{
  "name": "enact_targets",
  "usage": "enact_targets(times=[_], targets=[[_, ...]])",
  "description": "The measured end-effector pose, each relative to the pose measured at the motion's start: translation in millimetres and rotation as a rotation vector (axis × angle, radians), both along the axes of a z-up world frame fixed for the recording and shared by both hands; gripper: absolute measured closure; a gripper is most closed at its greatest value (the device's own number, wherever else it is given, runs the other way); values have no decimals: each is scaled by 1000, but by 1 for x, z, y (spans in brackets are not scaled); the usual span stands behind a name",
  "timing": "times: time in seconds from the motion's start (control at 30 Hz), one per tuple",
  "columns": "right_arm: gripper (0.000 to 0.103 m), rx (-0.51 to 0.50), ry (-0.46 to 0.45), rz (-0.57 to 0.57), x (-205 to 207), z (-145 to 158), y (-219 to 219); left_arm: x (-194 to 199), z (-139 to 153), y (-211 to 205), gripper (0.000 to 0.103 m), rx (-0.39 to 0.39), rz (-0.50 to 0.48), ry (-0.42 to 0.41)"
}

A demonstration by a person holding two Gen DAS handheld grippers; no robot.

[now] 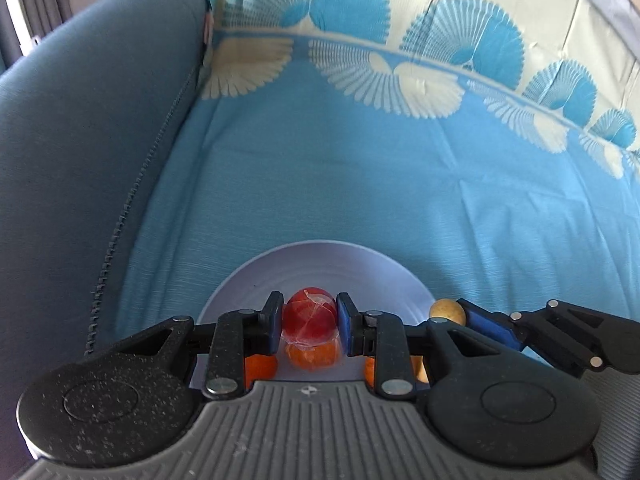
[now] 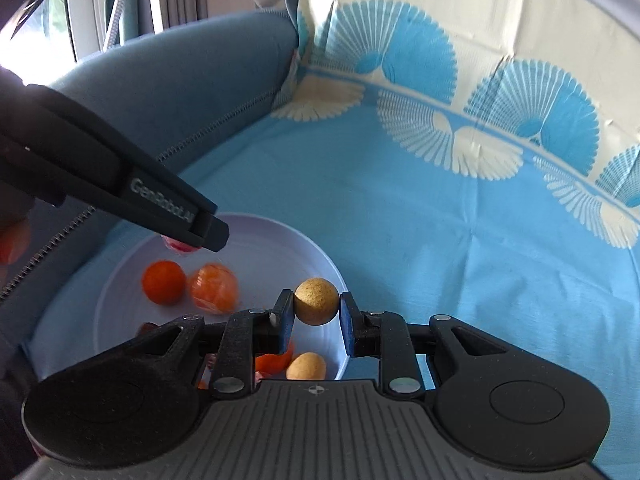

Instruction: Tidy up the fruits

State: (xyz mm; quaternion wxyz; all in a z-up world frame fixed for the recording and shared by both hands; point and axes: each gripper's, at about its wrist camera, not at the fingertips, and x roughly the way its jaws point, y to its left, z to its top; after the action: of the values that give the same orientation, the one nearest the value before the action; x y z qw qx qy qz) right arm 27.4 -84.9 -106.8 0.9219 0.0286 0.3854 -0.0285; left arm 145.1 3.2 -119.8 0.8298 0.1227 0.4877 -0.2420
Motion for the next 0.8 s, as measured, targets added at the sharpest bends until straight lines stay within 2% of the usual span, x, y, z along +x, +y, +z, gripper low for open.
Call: enact_targets(times=[0.03, 0.1, 0.13, 0.17, 0.2, 0.23, 0.27, 0.4, 0.47, 0.63, 0.8], targets=[[77, 0, 5, 3, 2, -3, 0, 2, -4, -2, 72, 6, -3, 1], [77, -1, 19, 12, 7, -10, -1, 3, -5, -3, 51, 14, -5, -22], [76, 4, 25, 17, 9, -12, -2, 2, -3, -3, 21, 21, 4, -39], [65, 15, 35, 26, 11, -13, -3, 0, 1, 0, 1, 18, 22, -67], [43, 23, 39, 27, 11, -12, -5, -4, 8, 3, 1, -1, 36, -105], [31, 23, 33, 16, 10, -9, -6, -9, 15, 7, 0, -24, 40, -134], [15, 16, 25, 2, 6, -4, -7, -14, 21, 12, 0, -31, 31, -137], [4, 8, -5, -34, -26, 17, -6, -38, 43, 36, 0, 0, 47, -116], [3, 14, -8, -49, -49, 27, -3, -56, 54, 51, 0, -5, 76, -106], [1, 26, -23, -71, -96, 56, 11, -89, 78, 75, 0, 17, 137, -22], [1, 17, -60, -87, -125, 80, 18, -127, 100, 92, 0, 18, 148, -70]])
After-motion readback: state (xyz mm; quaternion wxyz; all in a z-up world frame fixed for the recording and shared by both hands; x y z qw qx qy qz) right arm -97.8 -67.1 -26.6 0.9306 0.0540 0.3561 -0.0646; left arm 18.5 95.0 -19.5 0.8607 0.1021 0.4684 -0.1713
